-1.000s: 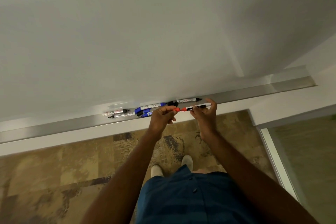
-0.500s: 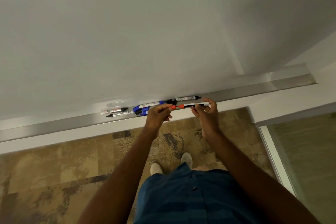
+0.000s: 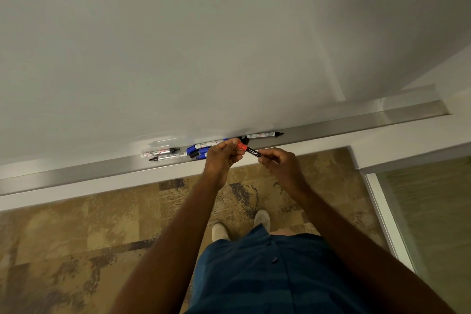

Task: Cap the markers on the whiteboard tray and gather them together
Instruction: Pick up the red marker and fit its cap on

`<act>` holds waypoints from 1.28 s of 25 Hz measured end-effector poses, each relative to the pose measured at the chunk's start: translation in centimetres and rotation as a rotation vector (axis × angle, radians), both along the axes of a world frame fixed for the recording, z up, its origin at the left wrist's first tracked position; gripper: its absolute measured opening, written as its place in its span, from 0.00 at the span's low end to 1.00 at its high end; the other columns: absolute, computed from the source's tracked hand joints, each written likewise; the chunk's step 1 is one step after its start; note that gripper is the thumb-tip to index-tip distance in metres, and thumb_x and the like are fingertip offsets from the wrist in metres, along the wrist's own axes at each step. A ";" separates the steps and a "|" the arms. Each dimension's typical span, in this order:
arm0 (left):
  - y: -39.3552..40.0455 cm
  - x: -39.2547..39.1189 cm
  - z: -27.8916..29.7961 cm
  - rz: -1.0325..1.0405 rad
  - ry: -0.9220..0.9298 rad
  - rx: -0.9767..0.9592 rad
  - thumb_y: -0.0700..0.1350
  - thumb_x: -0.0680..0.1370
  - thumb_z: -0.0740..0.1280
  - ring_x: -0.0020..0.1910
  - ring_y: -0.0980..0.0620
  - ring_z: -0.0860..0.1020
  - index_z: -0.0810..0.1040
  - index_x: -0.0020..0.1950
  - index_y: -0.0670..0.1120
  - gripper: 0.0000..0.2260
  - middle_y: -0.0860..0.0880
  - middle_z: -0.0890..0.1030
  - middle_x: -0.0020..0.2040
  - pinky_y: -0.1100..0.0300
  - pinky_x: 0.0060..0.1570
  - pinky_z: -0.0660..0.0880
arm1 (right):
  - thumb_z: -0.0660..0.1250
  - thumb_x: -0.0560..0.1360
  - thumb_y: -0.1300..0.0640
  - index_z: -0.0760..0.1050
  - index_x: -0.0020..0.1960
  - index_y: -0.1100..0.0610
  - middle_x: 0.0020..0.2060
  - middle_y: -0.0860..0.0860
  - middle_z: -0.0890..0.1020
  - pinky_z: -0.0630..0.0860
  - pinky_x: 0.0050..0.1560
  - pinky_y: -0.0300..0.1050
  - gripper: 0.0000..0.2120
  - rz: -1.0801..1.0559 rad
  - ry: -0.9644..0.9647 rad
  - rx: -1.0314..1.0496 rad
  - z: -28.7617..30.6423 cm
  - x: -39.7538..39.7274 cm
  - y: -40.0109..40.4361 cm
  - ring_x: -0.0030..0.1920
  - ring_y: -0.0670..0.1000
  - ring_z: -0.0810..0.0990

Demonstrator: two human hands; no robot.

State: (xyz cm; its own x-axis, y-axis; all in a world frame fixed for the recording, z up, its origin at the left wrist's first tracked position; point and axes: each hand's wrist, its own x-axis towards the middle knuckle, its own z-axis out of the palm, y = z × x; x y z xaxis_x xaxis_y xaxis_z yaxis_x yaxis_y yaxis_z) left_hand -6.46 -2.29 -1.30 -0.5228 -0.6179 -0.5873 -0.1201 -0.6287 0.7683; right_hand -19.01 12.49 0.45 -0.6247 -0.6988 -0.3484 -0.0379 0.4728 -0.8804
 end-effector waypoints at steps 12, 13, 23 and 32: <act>1.5 -2.3 -0.7 0.003 -0.140 -0.118 0.46 0.83 0.65 0.41 0.51 0.83 0.84 0.50 0.44 0.09 0.46 0.86 0.42 0.59 0.46 0.82 | 0.66 0.81 0.54 0.79 0.63 0.59 0.53 0.55 0.84 0.75 0.47 0.33 0.13 0.039 0.278 0.053 -2.4 0.0 -0.3 0.50 0.48 0.81; 1.5 -2.4 -0.9 -0.006 -0.170 -0.124 0.46 0.83 0.65 0.42 0.50 0.83 0.84 0.51 0.44 0.10 0.45 0.86 0.44 0.58 0.46 0.81 | 0.66 0.81 0.55 0.79 0.63 0.59 0.54 0.55 0.84 0.75 0.48 0.34 0.13 0.075 0.270 0.066 -2.7 -0.4 -0.2 0.51 0.48 0.81; 0.7 -4.2 -3.2 -0.488 -0.663 -0.920 0.43 0.83 0.61 0.56 0.44 0.79 0.77 0.65 0.43 0.12 0.42 0.77 0.62 0.55 0.51 0.77 | 0.64 0.81 0.61 0.79 0.65 0.55 0.62 0.57 0.78 0.70 0.63 0.57 0.14 0.162 0.859 0.533 -4.0 -12.7 1.5 0.64 0.61 0.73; 0.6 -6.0 -4.2 -0.525 -0.764 -0.956 0.46 0.81 0.67 0.50 0.45 0.81 0.81 0.59 0.42 0.11 0.43 0.79 0.58 0.51 0.47 0.81 | 0.66 0.80 0.58 0.81 0.61 0.55 0.59 0.57 0.81 0.71 0.64 0.57 0.12 0.213 0.895 0.560 -5.0 -15.9 2.3 0.63 0.60 0.76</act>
